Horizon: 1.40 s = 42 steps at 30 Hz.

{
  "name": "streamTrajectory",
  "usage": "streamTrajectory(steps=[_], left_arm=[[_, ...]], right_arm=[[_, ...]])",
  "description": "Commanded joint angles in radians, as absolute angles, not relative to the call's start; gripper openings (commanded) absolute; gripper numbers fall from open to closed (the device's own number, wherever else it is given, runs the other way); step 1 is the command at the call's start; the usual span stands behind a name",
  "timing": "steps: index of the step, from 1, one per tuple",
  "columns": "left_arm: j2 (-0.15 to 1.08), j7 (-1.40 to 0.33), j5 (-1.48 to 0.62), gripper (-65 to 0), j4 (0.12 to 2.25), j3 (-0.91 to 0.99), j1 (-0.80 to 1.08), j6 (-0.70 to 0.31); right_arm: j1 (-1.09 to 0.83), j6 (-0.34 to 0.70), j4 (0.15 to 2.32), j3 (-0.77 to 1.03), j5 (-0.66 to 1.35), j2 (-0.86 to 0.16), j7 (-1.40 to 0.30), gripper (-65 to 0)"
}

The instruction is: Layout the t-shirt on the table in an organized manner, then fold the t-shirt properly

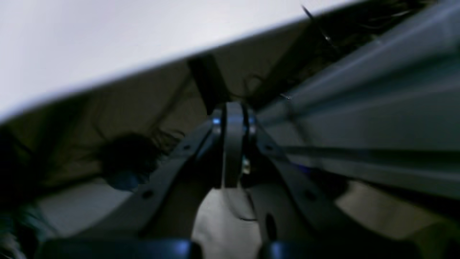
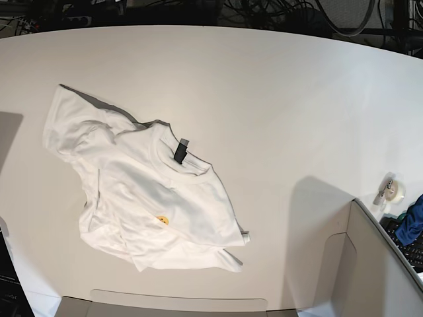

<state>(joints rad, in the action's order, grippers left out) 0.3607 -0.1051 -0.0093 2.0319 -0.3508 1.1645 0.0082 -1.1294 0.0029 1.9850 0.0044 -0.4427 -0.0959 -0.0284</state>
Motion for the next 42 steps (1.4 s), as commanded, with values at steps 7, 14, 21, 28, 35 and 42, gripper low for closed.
streamTrajectory(steps=[7,14,21,28,35,42], left_arm=[[0.472,-0.096,-0.002,-65.0,2.075,-0.421,1.099,-0.001],[0.472,-0.239,-0.008,-65.0,2.080,-0.417,0.957,-0.001],[0.470,-0.308,-0.008,-63.7,2.080,-0.414,0.851,0.001],[0.412,-0.360,-0.008,-49.4,2.080,-0.384,0.769,0.001],[0.328,-0.360,-0.010,-43.9,2.080,-0.303,0.697,-0.002],[0.314,-0.360,-0.013,-43.9,2.080,-0.291,0.665,-0.004]], right_arm=[[-1.004,-0.005,2.012,0.076,-0.613,-0.031,-0.005,-64.8],[-0.837,-0.005,2.012,0.159,-0.852,0.045,-0.005,-64.8],[-0.708,-0.005,2.009,0.182,-0.993,0.048,-0.005,-56.5],[-0.582,0.004,1.991,0.208,-1.059,0.042,-0.113,-47.3],[-0.498,0.111,1.883,0.193,-1.104,0.041,-0.122,-47.3],[-0.486,0.117,1.859,0.162,-1.104,0.041,-0.120,-47.3]])
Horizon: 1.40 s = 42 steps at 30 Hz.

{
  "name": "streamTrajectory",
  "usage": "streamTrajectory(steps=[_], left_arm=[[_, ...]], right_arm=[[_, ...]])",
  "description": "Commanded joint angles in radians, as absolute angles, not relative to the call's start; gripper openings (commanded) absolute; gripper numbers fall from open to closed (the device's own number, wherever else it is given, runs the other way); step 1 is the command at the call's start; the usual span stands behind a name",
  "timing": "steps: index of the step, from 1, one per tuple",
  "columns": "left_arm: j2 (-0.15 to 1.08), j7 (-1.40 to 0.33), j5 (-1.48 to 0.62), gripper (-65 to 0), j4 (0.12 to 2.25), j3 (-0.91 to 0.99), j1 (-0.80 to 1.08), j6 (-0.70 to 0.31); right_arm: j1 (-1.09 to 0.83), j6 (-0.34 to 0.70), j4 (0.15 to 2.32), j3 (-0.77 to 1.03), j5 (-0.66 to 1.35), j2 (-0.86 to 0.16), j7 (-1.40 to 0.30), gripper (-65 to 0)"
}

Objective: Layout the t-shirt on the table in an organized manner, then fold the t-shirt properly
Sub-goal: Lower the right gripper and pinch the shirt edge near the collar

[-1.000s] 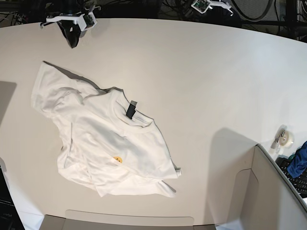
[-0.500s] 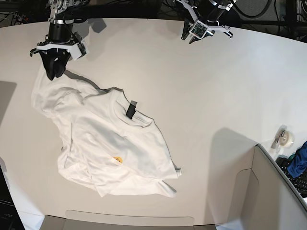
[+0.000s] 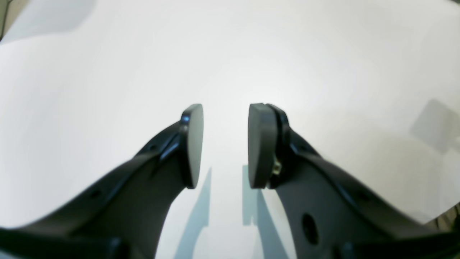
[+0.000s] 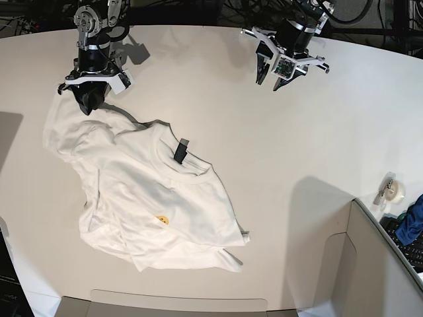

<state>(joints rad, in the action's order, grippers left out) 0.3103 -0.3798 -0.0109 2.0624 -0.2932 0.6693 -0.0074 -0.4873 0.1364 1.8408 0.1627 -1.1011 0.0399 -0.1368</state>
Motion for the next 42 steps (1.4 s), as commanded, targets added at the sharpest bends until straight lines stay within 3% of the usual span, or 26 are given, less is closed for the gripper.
streamTrajectory(steps=[1,15,29,35,42], left_arm=[[0.314,-0.361,-0.019,-43.9,2.080,-0.291,0.651,-0.004],[0.314,-0.894,-0.702,-43.9,2.075,-0.068,0.205,-0.004],[0.315,-0.947,-0.739,-43.9,2.055,-0.042,0.156,-0.004],[0.314,-0.949,-0.739,-43.9,2.054,-0.047,0.154,-0.004],[0.314,-0.949,-0.739,-43.9,2.054,-0.039,0.156,-0.004]], right_arm=[[-0.484,0.117,1.857,0.162,-1.106,0.041,-0.120,-47.3],[-0.446,0.119,1.802,0.160,-1.150,0.047,-0.122,-47.3],[-0.544,0.130,1.859,0.127,-1.152,0.047,-0.130,-47.0],[-0.476,0.245,1.813,0.110,-1.152,0.045,-0.193,-47.0],[-0.374,0.259,1.748,0.004,-1.152,0.041,-0.282,-47.0]])
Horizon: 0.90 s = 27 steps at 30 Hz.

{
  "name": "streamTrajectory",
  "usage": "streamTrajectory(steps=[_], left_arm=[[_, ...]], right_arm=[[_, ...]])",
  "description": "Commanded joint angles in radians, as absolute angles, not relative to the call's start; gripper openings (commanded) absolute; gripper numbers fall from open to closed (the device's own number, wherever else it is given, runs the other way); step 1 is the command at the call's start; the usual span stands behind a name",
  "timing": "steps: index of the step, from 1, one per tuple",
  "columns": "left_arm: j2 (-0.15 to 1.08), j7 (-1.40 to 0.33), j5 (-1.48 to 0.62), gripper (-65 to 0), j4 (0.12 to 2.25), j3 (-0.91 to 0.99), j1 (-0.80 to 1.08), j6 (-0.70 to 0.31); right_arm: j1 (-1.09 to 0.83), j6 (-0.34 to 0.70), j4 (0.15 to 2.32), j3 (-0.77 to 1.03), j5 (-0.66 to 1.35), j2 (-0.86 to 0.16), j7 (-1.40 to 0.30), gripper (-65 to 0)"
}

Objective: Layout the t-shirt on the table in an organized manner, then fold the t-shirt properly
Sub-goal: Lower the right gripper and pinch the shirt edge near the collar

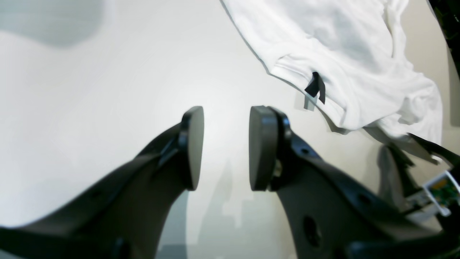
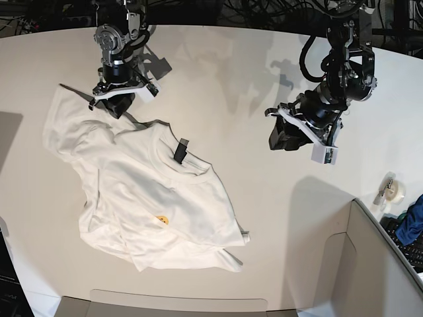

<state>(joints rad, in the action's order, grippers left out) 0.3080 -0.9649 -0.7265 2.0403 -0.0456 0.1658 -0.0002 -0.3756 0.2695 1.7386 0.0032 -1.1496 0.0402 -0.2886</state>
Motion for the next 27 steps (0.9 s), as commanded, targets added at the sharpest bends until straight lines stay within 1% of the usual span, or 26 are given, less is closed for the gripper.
streamTrajectory(steps=[1,7,9,11,14,16,21,23,25,27], left_arm=[[0.314,-0.949,-0.739,-43.9,2.054,-0.039,0.156,-0.004],[0.315,-0.951,-0.739,-43.9,2.054,-0.038,0.157,-0.004],[0.317,-0.951,-0.739,-43.9,2.054,-0.038,0.157,-0.004],[0.317,-0.951,-0.739,-43.9,2.052,-0.038,0.157,-0.004],[0.315,-0.951,-0.739,-43.9,2.052,-0.038,0.157,-0.004],[0.315,-0.951,-0.739,-43.9,2.052,-0.038,0.157,-0.004],[0.315,-0.952,-0.739,-43.9,2.052,-0.038,0.157,-0.004],[0.315,-0.952,-0.739,-43.9,2.052,-0.038,0.157,-0.004],[0.315,-0.952,-0.739,-43.9,2.052,-0.038,0.157,-0.004],[0.318,-0.952,-0.739,-43.9,2.052,-0.038,0.157,-0.004]], right_arm=[[-0.361,0.259,1.742,-0.005,-1.152,0.041,-0.291,-47.0],[-0.348,0.252,1.747,-0.027,-1.152,0.047,-0.303,-46.8],[-0.348,0.252,1.747,-0.025,-1.152,0.047,-0.303,-45.1],[-0.346,0.252,1.747,-0.024,-1.152,0.045,-0.303,-39.0],[-0.348,0.257,1.745,-0.022,-1.168,0.042,-0.303,-27.6],[-0.351,0.259,1.741,-0.022,-1.199,0.042,-0.303,-22.9],[-0.352,0.259,1.739,-0.019,-1.211,0.042,-0.303,-22.2],[-0.349,0.289,1.739,-0.018,-1.208,0.042,-0.321,-22.2],[-0.346,0.331,1.742,-0.018,-1.205,0.041,-0.377,-22.2],[-0.332,0.341,1.744,-0.018,-1.205,0.041,-0.395,-22.2]])
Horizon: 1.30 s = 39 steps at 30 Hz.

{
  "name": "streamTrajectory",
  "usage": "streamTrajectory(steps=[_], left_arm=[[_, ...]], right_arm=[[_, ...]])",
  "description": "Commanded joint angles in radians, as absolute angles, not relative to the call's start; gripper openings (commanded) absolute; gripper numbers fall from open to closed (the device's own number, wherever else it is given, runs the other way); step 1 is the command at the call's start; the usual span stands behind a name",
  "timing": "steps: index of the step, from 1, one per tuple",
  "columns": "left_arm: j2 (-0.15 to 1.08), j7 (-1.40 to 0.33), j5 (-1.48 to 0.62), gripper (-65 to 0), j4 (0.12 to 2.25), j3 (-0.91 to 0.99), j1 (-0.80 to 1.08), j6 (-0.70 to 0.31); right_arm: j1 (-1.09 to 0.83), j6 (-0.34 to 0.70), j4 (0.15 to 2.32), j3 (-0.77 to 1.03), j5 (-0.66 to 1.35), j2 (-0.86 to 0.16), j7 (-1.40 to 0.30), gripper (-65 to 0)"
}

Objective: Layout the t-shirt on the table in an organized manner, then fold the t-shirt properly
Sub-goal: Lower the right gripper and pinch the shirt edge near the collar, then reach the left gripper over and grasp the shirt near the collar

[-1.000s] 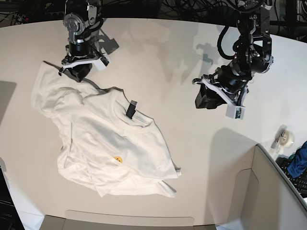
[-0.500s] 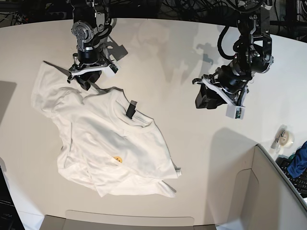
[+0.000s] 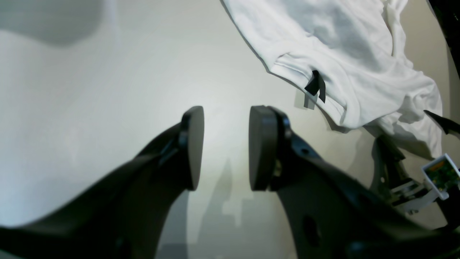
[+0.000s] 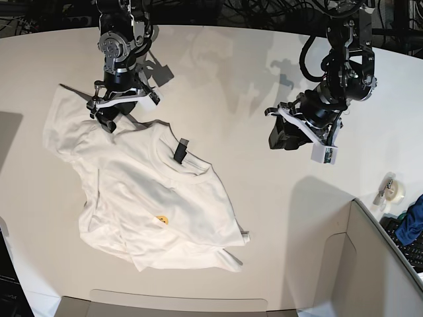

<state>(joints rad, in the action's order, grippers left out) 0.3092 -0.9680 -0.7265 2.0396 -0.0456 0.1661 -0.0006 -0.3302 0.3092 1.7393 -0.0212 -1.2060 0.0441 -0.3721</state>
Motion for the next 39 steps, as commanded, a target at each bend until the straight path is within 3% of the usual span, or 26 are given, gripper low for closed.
streamTrajectory(steps=[1,12,14,16,18,19,27,32,39], left_arm=[[0.318,-0.952,-0.739,-43.9,2.052,-0.038,0.157,-0.004],[0.318,-0.954,-0.737,-43.9,2.052,-0.038,0.157,-0.004],[0.318,-0.954,-0.734,-43.9,2.051,-0.038,0.157,-0.004],[0.318,-0.954,-0.734,-43.9,2.041,-0.038,0.156,-0.004],[0.317,-0.952,-0.736,-43.9,2.015,-0.038,0.151,-0.004],[0.315,-0.952,-0.737,-43.9,1.994,-0.038,0.148,-0.004],[0.269,-0.952,-0.756,-42.9,1.679,-0.019,-0.050,-0.004],[0.263,-0.975,-0.929,-36.0,1.495,-0.018,-0.193,-0.004],[0.240,-0.993,-1.181,-36.0,1.191,-0.024,-0.337,-0.004]], right_arm=[[-0.326,0.344,1.741,-0.018,-1.205,0.041,-0.398,-22.2],[-0.263,0.423,1.724,-0.024,-1.205,0.041,-0.489,-23.6],[-0.269,0.427,1.724,-0.025,-1.205,0.041,-0.487,-31.2],[-0.272,0.427,1.724,-0.025,-1.205,0.042,-0.484,-44.8],[-0.274,0.427,1.724,-0.025,-1.205,0.045,-0.487,-62.5],[-0.280,0.426,1.724,-0.025,-1.207,0.047,-0.487,-65.0],[-0.328,0.426,1.728,-0.025,-1.211,0.047,-0.486,-65.0],[-0.348,0.426,1.732,-0.025,-1.211,0.047,-0.484,-65.0],[-0.357,0.424,1.733,-0.025,-1.213,0.047,-0.483,-65.0]])
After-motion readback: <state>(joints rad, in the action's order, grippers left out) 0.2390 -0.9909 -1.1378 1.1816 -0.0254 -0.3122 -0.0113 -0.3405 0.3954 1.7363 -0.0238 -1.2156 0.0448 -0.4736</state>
